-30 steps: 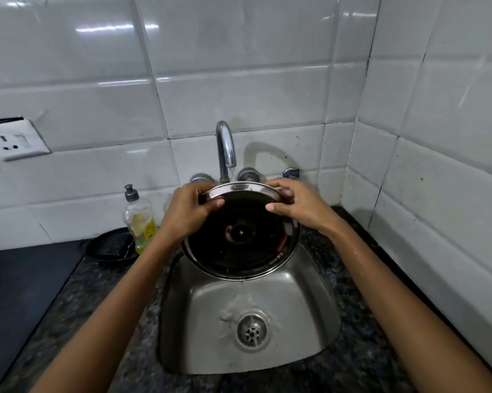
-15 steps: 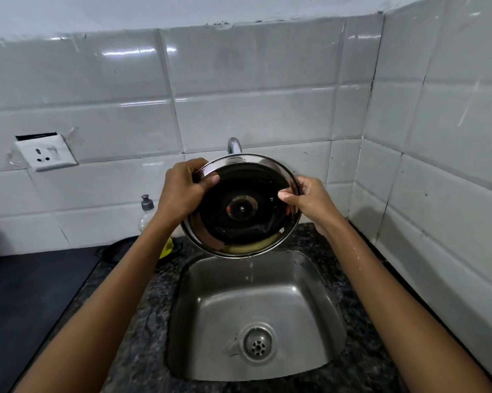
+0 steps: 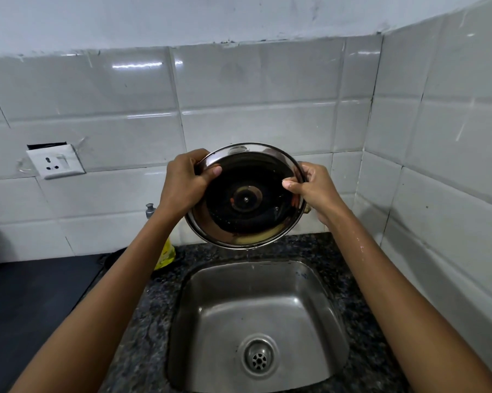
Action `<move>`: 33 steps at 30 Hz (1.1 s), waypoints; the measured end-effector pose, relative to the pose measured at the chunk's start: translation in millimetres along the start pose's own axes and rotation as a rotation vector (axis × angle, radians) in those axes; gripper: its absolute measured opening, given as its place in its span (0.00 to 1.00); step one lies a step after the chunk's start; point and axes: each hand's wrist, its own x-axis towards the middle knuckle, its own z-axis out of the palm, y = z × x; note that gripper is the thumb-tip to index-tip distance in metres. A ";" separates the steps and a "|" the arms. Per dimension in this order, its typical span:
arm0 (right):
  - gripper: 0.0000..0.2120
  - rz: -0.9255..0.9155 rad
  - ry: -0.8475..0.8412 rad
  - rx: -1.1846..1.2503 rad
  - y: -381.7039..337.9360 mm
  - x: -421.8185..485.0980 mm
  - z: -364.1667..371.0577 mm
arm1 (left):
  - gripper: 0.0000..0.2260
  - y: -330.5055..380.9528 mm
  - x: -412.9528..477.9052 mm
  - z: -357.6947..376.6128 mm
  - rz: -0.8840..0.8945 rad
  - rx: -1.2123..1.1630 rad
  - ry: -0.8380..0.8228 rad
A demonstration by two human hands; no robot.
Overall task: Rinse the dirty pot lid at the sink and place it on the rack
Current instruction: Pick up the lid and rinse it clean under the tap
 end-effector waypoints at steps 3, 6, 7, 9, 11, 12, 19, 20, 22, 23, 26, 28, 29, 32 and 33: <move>0.07 0.001 0.014 -0.008 0.9 2.4 -0.3 | 0.16 -1.2 0.9 0.3 -0.009 0.003 0.001; 0.09 0.008 0.012 0.012 0.5 3.0 0.0 | 0.13 -2.7 1.8 0.4 -0.020 0.000 0.002; 0.09 0.005 0.010 0.016 0.1 2.8 -0.1 | 0.12 -2.9 2.0 0.6 -0.026 0.002 0.003; 0.10 0.006 0.008 0.023 -1.2 2.5 -0.7 | 0.12 -2.3 2.3 0.5 -0.030 0.010 0.007; 0.10 0.005 0.008 0.027 -2.9 1.9 -1.4 | 0.11 -1.1 2.6 0.0 -0.025 0.009 0.009; 0.09 0.004 0.008 0.024 -3.9 1.5 -1.5 | 0.09 -0.5 2.7 -0.3 -0.022 0.005 0.010; 0.10 0.012 0.002 0.033 -7.0 0.5 -2.0 | 0.14 3.7 1.4 -2.3 -0.008 0.017 0.017; 0.10 0.013 0.002 0.033 -7.2 0.3 -2.2 | 0.15 4.4 1.2 -2.3 -0.010 0.021 0.018; 0.11 0.012 0.002 0.039 -7.7 -0.3 -2.3 | 0.16 5.7 1.1 -2.3 -0.015 0.019 0.018; 0.10 0.010 0.002 0.041 -7.4 -0.2 -2.5 | 0.16 6.1 1.2 -2.2 -0.017 0.016 0.017; 0.10 0.013 0.005 0.035 -5.9 0.5 -3.4 | 0.16 6.8 1.5 -2.1 -0.015 0.009 0.016; 0.10 0.010 0.003 0.037 -5.5 0.5 -3.8 | 0.16 6.7 1.3 -1.6 -0.013 0.012 0.015; 0.10 0.007 0.004 0.033 -5.2 0.4 -4.1 | 0.16 7.2 0.6 -0.8 -0.016 0.015 0.015; 0.10 0.010 0.005 0.014 -2.2 0.2 -5.4 | 0.15 7.7 -1.3 1.6 -0.026 0.019 0.013; 0.09 0.014 0.009 0.005 0.4 -0.6 -4.9 | 0.15 7.4 -2.9 2.3 -0.030 0.021 0.006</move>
